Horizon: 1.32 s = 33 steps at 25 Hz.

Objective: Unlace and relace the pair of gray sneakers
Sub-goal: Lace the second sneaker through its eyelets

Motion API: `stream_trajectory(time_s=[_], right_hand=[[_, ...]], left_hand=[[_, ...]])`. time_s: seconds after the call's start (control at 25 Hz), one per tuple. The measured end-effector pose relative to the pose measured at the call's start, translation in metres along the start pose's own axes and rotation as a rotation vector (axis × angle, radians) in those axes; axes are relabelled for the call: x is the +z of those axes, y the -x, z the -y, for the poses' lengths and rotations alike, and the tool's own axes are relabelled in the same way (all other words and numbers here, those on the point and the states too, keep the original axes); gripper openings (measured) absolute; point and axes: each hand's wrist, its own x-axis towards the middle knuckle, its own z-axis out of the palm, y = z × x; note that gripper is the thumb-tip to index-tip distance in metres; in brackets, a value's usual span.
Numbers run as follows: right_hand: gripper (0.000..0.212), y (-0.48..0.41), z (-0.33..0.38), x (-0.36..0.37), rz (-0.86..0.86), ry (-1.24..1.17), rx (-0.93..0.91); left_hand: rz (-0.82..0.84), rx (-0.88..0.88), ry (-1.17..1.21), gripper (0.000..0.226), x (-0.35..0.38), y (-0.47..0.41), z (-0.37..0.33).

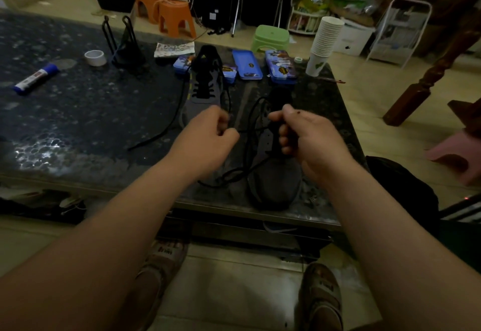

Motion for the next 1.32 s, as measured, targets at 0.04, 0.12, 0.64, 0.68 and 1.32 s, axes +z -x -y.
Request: stream_trajectory(time_s=[0.04,0.12,0.64,0.68,1.32], right_hand=[[0.031,0.003,-0.005,0.007,0.060,0.041,-0.022],[0.027,0.007,-0.011,0.018,0.142,0.095,-0.070],[0.027,-0.042,-0.026,-0.014,-0.125,0.850,-0.168],[0.029,-0.044,-0.026,-0.008,-0.125,0.917,-0.163],[0.019,-0.021,-0.026,-0.028,0.108,0.577,0.027]], left_hand=[[0.035,0.034,0.112,0.031,0.006,0.002,-0.007],[0.138,0.027,0.366,0.036,0.021,0.003,-0.019],[0.102,-0.073,0.209,0.028,0.036,-0.026,0.004],[0.103,-0.059,0.213,0.028,0.040,-0.026,0.000],[0.165,0.038,-0.112,0.020,0.055,-0.026,0.007]])
